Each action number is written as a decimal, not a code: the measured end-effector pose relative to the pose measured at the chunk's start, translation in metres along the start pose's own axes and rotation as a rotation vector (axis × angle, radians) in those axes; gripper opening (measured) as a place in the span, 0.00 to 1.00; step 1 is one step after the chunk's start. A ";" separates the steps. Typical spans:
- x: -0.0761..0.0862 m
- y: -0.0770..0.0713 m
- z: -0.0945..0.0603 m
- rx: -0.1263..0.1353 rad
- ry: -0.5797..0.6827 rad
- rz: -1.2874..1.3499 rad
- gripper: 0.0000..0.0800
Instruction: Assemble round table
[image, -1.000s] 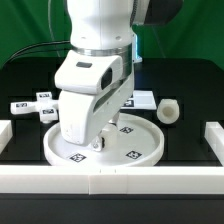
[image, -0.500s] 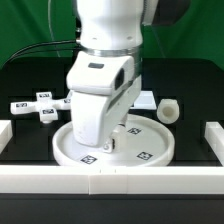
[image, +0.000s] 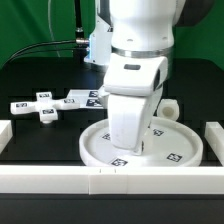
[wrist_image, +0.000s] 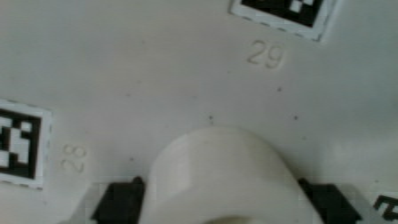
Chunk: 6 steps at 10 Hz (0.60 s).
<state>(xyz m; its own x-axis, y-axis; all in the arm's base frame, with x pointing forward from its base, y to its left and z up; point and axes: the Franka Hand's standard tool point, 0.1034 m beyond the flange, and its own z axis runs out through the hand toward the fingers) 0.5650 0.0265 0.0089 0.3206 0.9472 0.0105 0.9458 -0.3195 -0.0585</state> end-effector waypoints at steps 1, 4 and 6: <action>0.005 -0.002 0.000 -0.001 0.000 -0.008 0.51; 0.010 -0.003 0.000 -0.001 -0.001 -0.007 0.51; 0.012 -0.004 0.000 -0.001 -0.001 0.005 0.51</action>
Offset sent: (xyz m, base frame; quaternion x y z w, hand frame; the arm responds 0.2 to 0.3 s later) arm 0.0115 0.0152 -0.0063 -0.0080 -0.0007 0.0009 1.0000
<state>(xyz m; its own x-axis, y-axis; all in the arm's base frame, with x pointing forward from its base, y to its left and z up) 0.5653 0.0393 0.0090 0.3249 0.9457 0.0092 0.9444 -0.3239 -0.0571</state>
